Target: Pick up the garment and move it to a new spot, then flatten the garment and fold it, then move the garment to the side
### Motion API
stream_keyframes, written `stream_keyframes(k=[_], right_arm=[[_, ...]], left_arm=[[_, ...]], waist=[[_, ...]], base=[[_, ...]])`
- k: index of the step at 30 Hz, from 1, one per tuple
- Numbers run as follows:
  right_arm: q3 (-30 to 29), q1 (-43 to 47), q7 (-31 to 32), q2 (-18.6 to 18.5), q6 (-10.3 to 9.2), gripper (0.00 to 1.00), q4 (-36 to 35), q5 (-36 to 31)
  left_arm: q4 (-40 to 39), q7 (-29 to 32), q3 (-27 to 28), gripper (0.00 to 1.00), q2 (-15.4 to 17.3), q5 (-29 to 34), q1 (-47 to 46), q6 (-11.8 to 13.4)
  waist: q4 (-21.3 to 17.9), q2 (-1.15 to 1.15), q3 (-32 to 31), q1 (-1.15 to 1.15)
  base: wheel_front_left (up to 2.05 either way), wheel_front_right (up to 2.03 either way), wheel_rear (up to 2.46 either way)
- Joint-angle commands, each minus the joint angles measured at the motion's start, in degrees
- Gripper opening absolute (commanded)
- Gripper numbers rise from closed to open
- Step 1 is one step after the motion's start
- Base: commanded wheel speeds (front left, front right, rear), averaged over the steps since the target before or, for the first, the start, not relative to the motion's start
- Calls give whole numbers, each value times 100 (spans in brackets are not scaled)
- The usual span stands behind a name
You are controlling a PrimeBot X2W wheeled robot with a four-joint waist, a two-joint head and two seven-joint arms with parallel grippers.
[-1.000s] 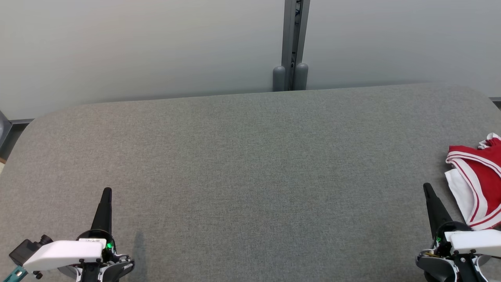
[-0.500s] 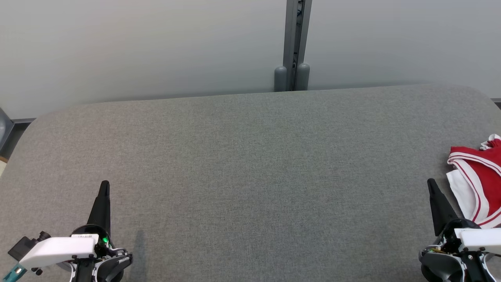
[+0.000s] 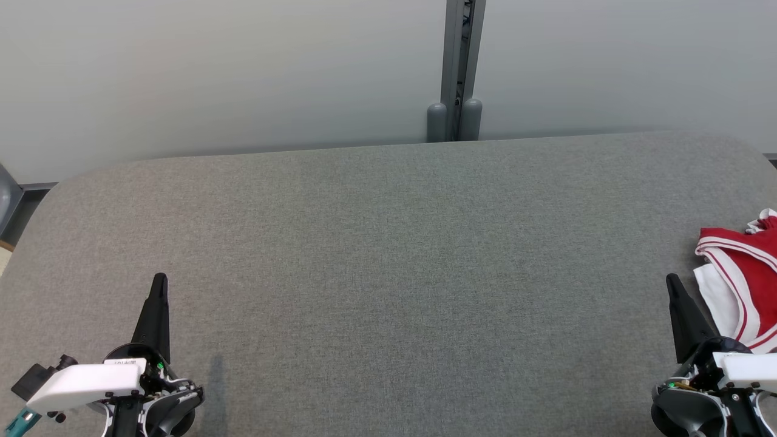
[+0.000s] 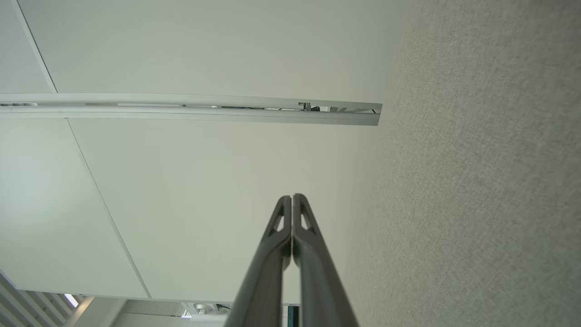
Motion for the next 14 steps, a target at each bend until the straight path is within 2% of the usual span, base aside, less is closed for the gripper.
stream_keyframes(k=[1,14], right_arm=[[-11,-48,18,-50,2,0,-25,12],[-11,-48,18,-50,2,0,-24,12]], left_arm=[[-20,20,22,0,30,-8,-84,-22],[-19,20,22,0,30,-8,-84,-22]], waist=[[0,0,0,0],[0,0,0,0]], base=[[0,0,0],[0,0,0]])
